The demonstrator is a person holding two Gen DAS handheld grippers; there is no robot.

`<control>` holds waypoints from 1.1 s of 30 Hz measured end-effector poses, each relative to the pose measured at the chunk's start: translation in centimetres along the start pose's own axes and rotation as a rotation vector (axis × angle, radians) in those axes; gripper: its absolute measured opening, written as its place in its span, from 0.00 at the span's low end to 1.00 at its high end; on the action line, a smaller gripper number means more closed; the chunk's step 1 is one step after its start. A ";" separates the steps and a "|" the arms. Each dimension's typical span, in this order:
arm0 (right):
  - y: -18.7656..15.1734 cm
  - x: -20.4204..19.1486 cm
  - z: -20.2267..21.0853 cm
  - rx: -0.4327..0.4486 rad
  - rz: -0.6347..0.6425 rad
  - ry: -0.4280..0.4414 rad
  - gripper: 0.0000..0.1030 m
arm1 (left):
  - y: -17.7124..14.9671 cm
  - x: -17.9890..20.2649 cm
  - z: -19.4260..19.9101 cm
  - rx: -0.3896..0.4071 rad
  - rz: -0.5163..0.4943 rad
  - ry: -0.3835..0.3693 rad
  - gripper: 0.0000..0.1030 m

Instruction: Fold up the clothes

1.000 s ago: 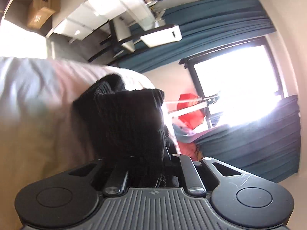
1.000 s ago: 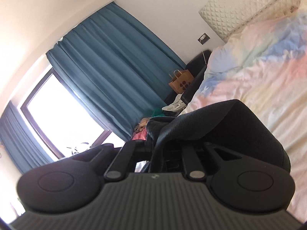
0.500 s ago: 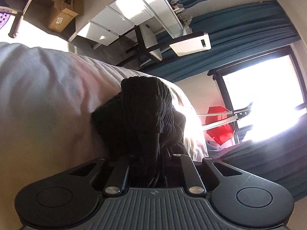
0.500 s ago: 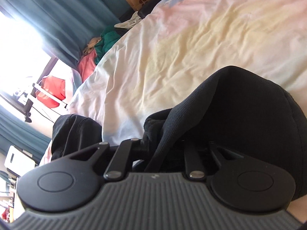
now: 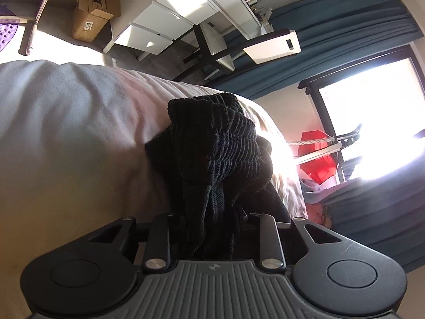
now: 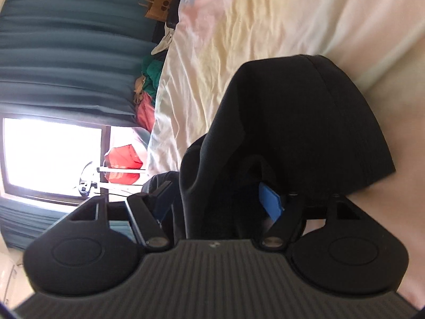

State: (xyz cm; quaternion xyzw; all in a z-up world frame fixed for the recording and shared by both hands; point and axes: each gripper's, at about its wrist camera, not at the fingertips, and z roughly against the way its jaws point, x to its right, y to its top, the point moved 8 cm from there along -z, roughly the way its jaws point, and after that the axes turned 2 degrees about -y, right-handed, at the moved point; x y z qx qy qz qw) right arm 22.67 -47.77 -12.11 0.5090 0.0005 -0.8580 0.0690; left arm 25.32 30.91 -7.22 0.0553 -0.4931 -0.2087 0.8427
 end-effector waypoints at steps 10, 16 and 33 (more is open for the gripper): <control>-2.4 5.3 0.6 -0.094 -0.277 -0.036 0.71 | -3.0 -2.0 -0.9 -0.185 0.135 0.018 0.58; -1.6 5.6 -2.6 -0.034 -0.226 -0.098 0.70 | -2.5 -3.4 -1.7 -0.169 0.277 -0.033 0.52; 8.3 -0.8 6.6 0.498 0.105 0.055 0.06 | 1.1 3.6 4.4 0.074 0.082 -0.506 0.12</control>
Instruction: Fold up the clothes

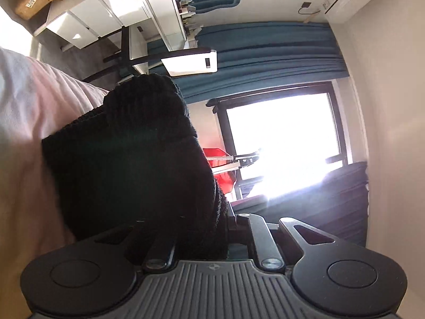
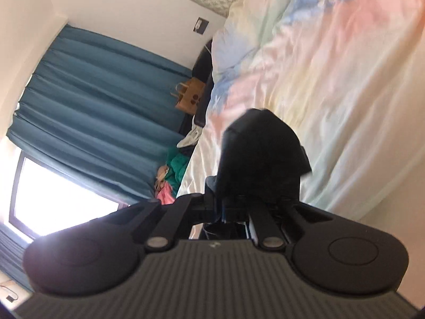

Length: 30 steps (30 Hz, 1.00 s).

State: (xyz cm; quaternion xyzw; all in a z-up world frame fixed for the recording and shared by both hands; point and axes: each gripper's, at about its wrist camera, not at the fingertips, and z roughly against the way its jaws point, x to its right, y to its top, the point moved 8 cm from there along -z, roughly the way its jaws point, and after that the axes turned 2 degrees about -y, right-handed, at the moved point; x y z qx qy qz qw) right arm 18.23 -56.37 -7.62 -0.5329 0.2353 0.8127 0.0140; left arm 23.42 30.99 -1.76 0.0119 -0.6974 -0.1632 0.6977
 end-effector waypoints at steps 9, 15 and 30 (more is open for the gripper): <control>-0.3 8.1 2.9 -0.057 -0.063 -0.288 0.07 | -1.0 -2.8 3.6 -0.107 -0.075 0.342 0.12; 0.3 10.6 5.5 -0.096 0.012 -0.319 0.07 | 0.3 -4.5 7.5 -0.240 -0.016 0.466 0.12; 3.0 2.2 7.7 -0.066 0.141 -0.026 0.07 | -0.1 -1.7 8.2 -0.170 0.001 0.316 0.11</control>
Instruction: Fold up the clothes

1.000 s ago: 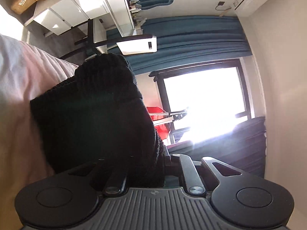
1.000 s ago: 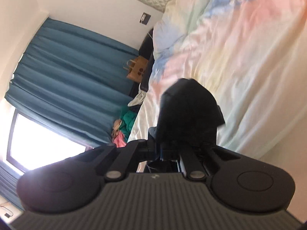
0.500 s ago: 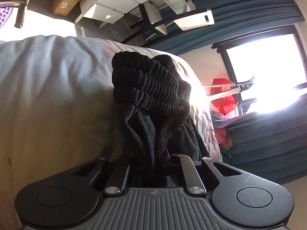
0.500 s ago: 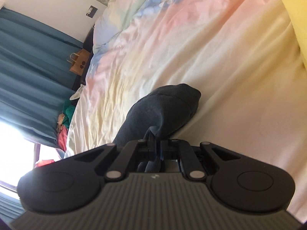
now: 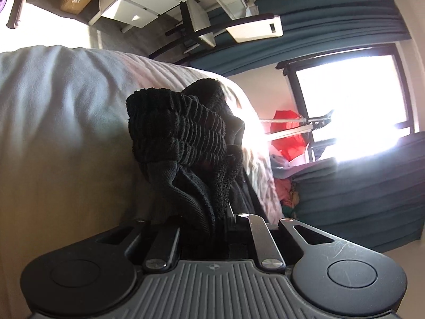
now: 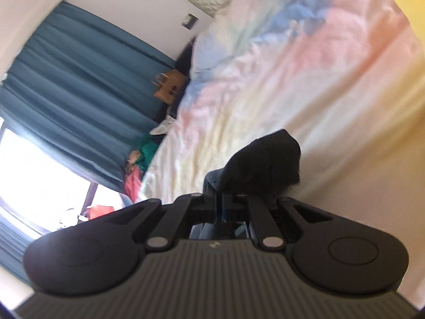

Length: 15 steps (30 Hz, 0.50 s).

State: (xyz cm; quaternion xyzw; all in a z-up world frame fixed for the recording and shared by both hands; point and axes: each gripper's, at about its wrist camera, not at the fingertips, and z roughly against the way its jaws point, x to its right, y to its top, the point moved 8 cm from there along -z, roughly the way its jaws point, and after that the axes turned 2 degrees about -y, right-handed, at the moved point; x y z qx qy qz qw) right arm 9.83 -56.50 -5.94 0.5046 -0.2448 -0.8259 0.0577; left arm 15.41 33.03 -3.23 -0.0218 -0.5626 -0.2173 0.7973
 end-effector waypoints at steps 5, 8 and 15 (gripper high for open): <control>2.6 -8.9 -4.6 -0.030 0.127 0.023 0.07 | 1.3 1.9 -1.6 0.127 0.061 -0.055 0.11; 2.2 -10.7 -12.6 -0.091 0.195 -0.075 0.07 | 1.5 2.7 -3.6 0.184 0.029 -0.028 0.11; -4.0 -7.9 -25.0 -0.208 0.258 -0.187 0.09 | 2.0 2.9 -9.8 0.212 -0.057 0.031 0.12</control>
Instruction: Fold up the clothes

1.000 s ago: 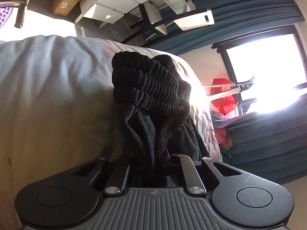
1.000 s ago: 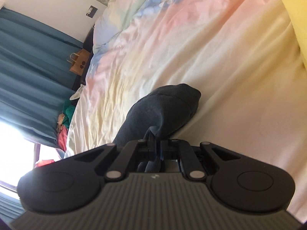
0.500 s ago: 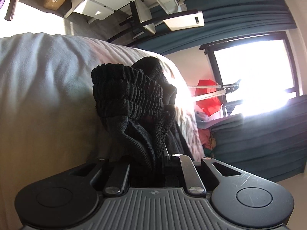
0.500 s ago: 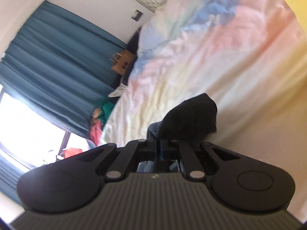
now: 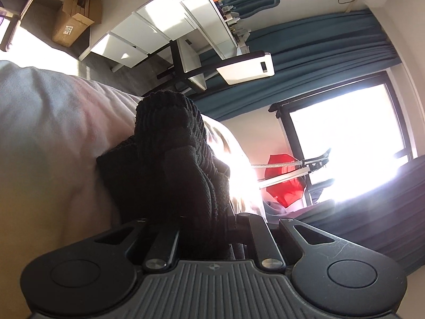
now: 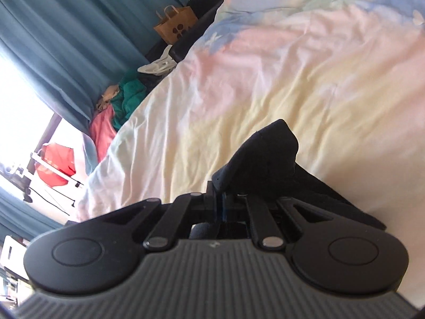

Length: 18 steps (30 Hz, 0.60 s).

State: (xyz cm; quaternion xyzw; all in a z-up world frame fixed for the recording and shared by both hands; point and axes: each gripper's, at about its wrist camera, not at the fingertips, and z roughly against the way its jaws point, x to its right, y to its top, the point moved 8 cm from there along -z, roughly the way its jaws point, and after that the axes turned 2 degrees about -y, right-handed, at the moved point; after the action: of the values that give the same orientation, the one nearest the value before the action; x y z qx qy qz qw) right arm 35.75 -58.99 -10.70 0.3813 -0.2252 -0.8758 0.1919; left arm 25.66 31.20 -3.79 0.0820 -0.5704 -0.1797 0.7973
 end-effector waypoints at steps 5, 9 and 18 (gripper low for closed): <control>-2.6 1.7 0.4 0.078 -0.112 0.074 0.33 | -0.5 -0.1 -2.9 0.000 -0.028 0.005 0.16; -4.4 3.6 4.5 0.146 -0.261 0.110 0.49 | -0.8 -0.3 -3.1 -0.006 -0.037 0.000 0.16; -9.3 5.1 8.4 -0.061 -0.349 0.006 0.49 | -0.3 -1.9 -0.2 -0.083 -0.005 0.010 0.22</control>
State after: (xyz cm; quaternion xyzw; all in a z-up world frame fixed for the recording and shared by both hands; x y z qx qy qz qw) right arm 24.68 -51.81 -13.59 0.4114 -0.1286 -0.9010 0.0492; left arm 25.26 31.63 -5.67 0.0514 -0.5582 -0.2047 0.8024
